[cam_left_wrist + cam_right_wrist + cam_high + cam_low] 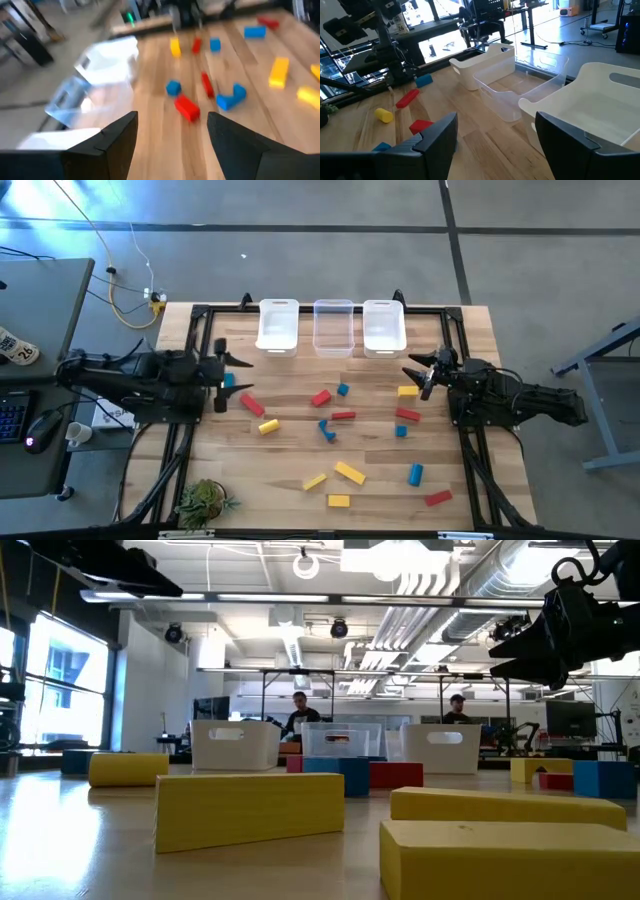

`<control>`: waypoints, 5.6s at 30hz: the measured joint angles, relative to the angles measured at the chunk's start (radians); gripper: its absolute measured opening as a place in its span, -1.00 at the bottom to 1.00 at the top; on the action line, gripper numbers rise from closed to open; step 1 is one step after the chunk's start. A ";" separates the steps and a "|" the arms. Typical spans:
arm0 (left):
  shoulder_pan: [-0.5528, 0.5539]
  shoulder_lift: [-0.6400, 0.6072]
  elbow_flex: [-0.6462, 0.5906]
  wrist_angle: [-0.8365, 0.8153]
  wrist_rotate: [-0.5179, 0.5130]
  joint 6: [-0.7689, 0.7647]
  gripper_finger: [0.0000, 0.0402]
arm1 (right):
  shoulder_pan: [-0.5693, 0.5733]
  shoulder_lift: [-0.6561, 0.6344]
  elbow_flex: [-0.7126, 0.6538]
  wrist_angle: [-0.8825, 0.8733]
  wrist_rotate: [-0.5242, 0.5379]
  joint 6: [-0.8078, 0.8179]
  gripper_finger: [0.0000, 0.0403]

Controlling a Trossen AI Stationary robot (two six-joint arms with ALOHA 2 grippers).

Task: Sort & place blocks by color
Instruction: Put the red block into the left white bin, then put the blue block into the right white bin

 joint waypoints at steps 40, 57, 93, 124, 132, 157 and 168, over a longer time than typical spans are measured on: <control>0.000 0.797 0.141 -0.309 0.135 0.029 0.14 | 0.000 0.000 0.000 0.000 0.000 0.000 0.27; -0.001 0.991 0.145 -0.307 0.078 0.037 0.14 | 0.000 0.000 0.000 0.000 0.000 0.000 0.27; 0.129 0.885 0.307 -0.360 0.025 -0.108 -0.50 | 0.000 0.001 0.000 0.000 0.000 0.000 0.27; 0.692 0.887 0.390 0.048 0.037 -0.451 -0.42 | 0.000 0.001 0.000 0.006 0.004 0.229 0.27; 0.747 0.939 0.390 0.052 0.142 -0.444 -0.40 | 0.000 0.001 0.000 0.013 0.042 0.280 0.27; 0.752 0.981 0.389 0.139 0.129 -0.398 0.03 | 0.000 0.001 0.000 0.188 0.071 0.417 0.27; 0.749 0.920 0.389 0.146 0.159 -0.351 0.10 | 0.000 0.001 0.000 0.419 0.041 0.344 0.27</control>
